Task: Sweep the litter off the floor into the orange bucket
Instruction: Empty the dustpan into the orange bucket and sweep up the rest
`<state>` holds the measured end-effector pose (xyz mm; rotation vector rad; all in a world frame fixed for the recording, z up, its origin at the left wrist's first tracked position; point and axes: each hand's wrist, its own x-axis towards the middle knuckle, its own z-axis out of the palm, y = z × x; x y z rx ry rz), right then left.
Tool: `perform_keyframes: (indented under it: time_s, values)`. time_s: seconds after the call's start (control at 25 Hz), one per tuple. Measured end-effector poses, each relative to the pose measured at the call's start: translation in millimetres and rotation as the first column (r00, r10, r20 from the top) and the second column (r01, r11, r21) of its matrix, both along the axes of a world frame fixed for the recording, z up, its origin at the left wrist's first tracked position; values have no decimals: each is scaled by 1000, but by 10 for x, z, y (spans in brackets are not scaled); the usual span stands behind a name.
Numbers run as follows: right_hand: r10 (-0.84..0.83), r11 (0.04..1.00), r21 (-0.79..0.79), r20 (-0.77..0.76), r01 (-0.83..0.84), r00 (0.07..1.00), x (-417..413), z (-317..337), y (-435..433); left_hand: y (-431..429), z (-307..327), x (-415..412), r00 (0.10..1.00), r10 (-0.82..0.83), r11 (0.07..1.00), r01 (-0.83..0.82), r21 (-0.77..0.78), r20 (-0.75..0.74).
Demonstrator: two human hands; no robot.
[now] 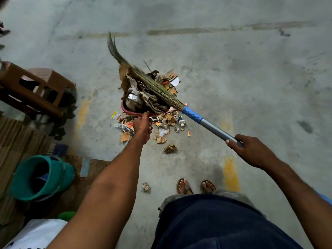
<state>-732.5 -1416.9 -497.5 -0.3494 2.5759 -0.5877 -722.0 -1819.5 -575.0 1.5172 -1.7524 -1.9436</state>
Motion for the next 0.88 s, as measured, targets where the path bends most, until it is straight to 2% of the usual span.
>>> perform_keyframes:
  time_s: [0.44,0.76,0.88]
  values:
    - [-136,991,-11,-32,136,990,179,-74,1071,1033,131,-281,989,-132,991,130,-34,-64]
    - [-251,968,-9,-49,251,967,298,-2,2548,2641,332,-564,977,-190,982,189,-18,-99]
    - [-314,949,7,-61,315,948,340,56,3182,3323,323,-717,959,-258,965,260,8,-117]
